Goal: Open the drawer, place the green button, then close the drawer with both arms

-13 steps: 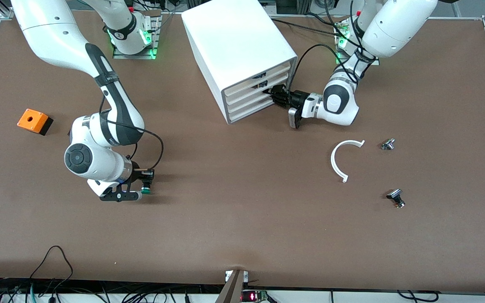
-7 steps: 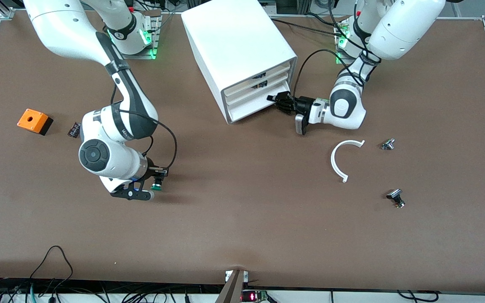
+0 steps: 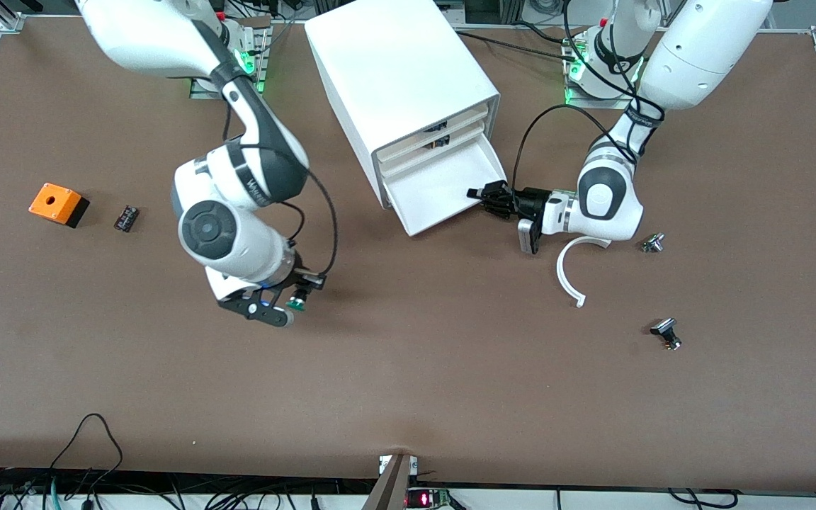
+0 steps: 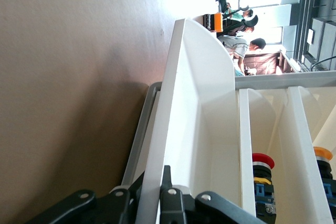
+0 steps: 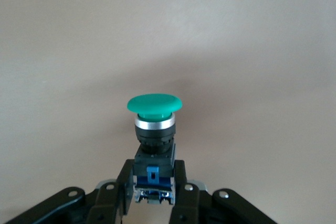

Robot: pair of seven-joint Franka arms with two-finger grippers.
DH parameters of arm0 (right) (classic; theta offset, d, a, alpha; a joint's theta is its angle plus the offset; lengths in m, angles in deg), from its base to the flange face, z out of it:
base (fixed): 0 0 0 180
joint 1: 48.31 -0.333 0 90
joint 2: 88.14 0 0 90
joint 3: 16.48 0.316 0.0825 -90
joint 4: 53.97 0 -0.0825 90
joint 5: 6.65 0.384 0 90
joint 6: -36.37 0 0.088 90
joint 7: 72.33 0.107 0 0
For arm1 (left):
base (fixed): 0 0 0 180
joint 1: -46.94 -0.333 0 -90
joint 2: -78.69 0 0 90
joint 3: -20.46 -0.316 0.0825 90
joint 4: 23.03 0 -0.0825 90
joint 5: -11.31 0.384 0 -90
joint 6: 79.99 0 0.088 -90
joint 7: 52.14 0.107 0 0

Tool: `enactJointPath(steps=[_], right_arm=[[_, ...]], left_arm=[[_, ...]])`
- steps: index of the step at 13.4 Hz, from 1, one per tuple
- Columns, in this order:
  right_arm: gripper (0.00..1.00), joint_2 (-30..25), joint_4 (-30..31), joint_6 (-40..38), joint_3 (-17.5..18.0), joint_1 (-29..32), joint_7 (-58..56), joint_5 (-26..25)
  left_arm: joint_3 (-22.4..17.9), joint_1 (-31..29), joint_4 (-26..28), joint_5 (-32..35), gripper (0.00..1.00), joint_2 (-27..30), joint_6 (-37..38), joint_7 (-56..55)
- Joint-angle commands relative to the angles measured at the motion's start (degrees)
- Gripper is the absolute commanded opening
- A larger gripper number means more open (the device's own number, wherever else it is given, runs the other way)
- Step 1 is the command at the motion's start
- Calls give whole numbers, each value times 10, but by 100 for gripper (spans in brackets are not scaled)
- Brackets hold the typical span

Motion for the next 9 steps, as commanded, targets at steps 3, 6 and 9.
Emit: enactJointPath(steps=[3, 6, 9], right_arm=[[11, 11, -47, -6, -4, -67, 211, 8], [11, 19, -65, 15, -1, -109, 334, 8], [11, 24, -66, 36, -1, -148, 431, 8]], left_arm=[[-12, 1, -50, 6, 0, -20, -9, -52], [-23, -2, -59, 46, 99, -20, -9, -52], [-25, -12, -59, 64, 100, 3, -6, -74]])
